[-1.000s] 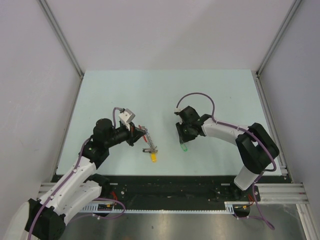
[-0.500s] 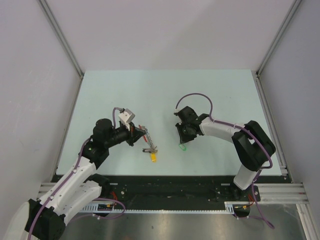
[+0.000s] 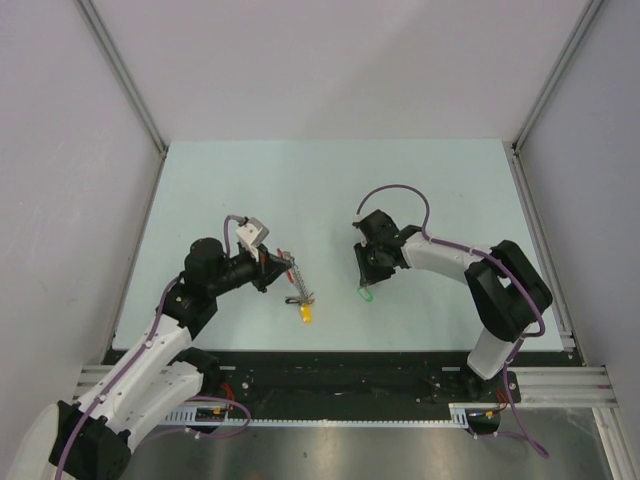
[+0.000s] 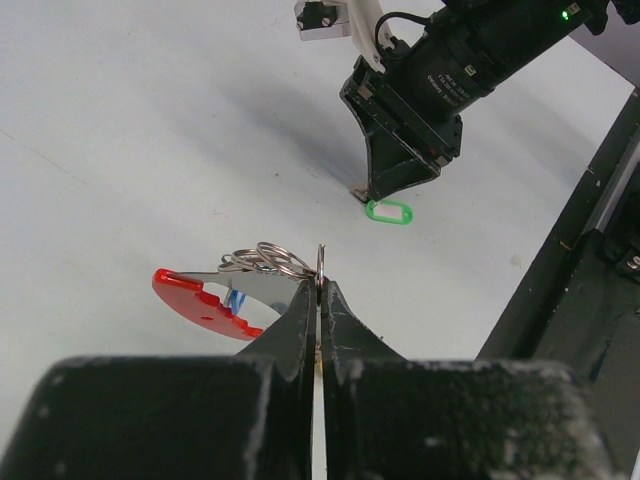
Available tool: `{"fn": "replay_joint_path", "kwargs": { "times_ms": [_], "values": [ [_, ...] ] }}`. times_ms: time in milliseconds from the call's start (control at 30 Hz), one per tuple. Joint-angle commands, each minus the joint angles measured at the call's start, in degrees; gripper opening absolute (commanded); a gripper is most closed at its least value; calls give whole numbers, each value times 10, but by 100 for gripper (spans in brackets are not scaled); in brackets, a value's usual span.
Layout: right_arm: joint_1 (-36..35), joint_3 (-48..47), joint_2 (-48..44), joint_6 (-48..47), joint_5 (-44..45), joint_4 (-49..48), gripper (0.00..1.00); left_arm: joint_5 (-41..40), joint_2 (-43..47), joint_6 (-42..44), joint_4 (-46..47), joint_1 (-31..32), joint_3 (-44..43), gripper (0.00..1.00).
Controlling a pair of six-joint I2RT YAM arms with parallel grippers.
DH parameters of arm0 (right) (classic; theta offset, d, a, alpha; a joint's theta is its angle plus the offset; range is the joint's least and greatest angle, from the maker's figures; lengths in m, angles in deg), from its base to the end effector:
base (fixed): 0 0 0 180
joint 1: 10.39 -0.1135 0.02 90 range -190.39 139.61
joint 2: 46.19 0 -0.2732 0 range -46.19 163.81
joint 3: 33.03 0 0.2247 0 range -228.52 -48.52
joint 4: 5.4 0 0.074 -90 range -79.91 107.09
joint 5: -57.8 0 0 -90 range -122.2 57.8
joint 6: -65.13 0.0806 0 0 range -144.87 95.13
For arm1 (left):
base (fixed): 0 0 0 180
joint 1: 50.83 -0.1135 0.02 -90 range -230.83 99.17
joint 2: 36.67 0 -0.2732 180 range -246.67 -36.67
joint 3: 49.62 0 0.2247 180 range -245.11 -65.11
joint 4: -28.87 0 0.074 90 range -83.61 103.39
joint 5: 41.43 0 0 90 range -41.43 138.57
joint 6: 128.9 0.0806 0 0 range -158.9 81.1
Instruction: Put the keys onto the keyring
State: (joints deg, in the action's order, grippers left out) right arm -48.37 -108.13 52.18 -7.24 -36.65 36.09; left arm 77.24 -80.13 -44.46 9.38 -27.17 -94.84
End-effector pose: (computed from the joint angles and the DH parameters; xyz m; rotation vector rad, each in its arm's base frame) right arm 0.2578 0.2092 0.1554 -0.5116 2.7146 0.3834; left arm 0.1531 -0.1093 0.2642 0.6457 1.8114 -0.8156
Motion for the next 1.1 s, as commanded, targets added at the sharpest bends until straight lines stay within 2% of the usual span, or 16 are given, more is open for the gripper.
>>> {"fn": "replay_joint_path", "kwargs": {
  "times_ms": [0, 333, 500, 700, 1067],
  "values": [
    [5, -21, 1, 20, -18, 0, 29, 10, 15, -2, 23, 0, -1, 0],
    [3, -20, 23, 24, -39, -4, 28, 11, 21, -1, 21, 2, -1, 0],
    [0, -20, 33, 22, -30, -7, 21, 10, 21, 0, 21, 3, -1, 1],
    [-3, -20, 26, 9, -14, -2, 3, 11, 21, 0, 22, 3, -1, 0],
    [-1, -18, -14, -66, 4, 0, 1, 11, 21, 0, 23, 4, -1, 0]
  ]
}}
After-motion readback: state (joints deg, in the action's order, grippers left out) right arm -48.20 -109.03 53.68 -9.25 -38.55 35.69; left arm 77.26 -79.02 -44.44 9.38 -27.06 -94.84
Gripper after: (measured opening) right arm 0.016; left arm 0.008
